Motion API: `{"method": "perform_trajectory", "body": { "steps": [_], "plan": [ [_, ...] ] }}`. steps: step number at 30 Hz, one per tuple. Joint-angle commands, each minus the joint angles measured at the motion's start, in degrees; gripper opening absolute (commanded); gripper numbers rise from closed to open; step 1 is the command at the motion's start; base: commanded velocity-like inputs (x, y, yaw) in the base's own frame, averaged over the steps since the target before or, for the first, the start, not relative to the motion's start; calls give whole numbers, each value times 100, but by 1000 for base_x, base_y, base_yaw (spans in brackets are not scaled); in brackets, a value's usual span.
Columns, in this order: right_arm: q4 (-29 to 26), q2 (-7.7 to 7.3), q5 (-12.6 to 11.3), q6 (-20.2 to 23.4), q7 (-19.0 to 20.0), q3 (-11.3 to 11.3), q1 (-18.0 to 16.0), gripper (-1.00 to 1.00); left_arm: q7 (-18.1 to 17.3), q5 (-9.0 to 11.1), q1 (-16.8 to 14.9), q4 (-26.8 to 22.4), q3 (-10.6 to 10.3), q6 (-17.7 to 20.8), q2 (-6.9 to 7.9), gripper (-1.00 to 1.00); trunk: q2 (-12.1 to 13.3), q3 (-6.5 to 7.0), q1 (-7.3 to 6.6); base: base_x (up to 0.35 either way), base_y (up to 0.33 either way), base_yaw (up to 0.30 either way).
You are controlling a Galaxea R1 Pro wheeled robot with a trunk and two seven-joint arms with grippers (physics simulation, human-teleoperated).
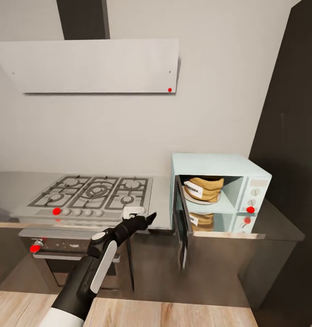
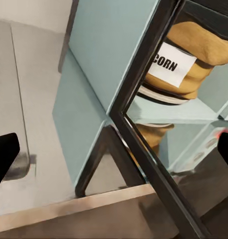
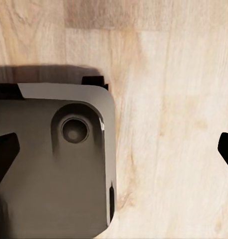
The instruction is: In the kitchen, take the popcorn bag from the countertop, put it into the microwave, and heat it until the popcorn is cooked so the cooked popcorn ends up inside the bag.
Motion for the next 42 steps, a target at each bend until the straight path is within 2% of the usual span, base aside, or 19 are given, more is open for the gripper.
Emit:
{"method": "perform_trajectory", "body": {
  "steps": [1,3,4,5,7,9,42],
  "plan": [
    [18,1,32,-33,4,-50,-7,100,-15,36,-4,34,-6,42,-6,100,-5,-7,2,70,0,0],
    [18,5,3,-34,1,-59,-7,100,-39,28,-4,146,-98,42,-20,100,-5,-5,2,29,0,-29],
    [18,9,-5,-34,0,-63,-7,100,-35,22,-4,208,-226,43,-28,100,-5,-2,2,12,0,-96],
    [18,16,-2,-34,0,-62,-7,100,-22,18,-5,247,-442,43,-34,100,-5,2,2,5,0,-155],
    [15,22,5,-34,1,-59,-7,100,-43,16,-4,266,-684,44,-38,100,-5,11,2,2,0,-179],
    [17,24,11,-34,2,-58,-7,100,-58,22,-5,291,-832,26,-34,100,-5,20,2,1,0,-198],
    [17,25,4,-34,7,-57,-7,100,-11,-28,-3,221,-888,-53,-27,100,-5,176,2,0,0,-203]
  ]
}}
